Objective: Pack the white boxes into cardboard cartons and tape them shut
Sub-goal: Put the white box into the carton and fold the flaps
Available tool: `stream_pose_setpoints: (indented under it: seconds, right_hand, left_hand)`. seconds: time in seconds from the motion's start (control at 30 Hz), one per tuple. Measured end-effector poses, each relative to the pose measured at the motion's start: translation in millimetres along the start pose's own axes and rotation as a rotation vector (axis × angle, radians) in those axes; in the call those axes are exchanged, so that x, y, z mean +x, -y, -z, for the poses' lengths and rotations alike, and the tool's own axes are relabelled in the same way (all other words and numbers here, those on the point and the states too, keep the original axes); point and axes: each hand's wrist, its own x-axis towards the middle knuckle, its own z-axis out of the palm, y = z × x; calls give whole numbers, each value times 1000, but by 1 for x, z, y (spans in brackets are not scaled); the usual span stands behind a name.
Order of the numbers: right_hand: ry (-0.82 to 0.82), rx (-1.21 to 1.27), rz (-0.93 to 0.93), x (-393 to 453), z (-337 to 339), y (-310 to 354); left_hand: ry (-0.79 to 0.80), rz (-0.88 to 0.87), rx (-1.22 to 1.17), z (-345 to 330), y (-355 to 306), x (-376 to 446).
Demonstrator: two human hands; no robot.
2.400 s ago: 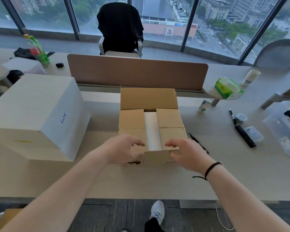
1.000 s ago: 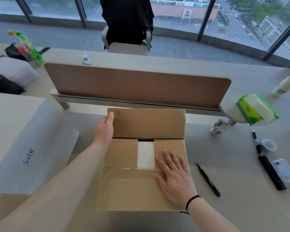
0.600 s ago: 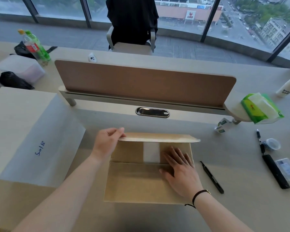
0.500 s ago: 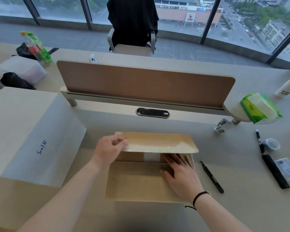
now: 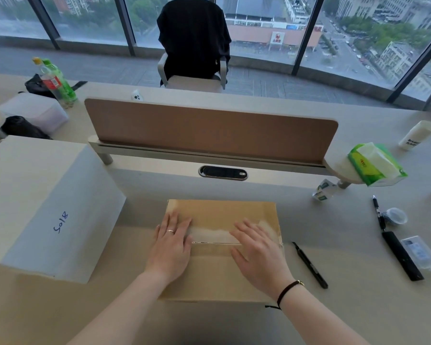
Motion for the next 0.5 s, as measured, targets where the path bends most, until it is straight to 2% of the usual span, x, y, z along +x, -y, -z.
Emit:
stream_pose_setpoints:
  seconds: [0.1,0.17,0.3,0.5]
  right_hand:
    - [261,-125,-125,8,-1,-12]
    - [336,-181,-177,6,-4,-18]
    - [386,-224,-252,-5,-11,-25]
    - [320,-246,-257,-7,-18,-24]
  left_hand:
    - [9,12,22,-3,2,-1]
    - [18,31,30,-5,2,0]
    - [34,59,27,-8,2,0]
    - [47,71,38,-8,2,4]
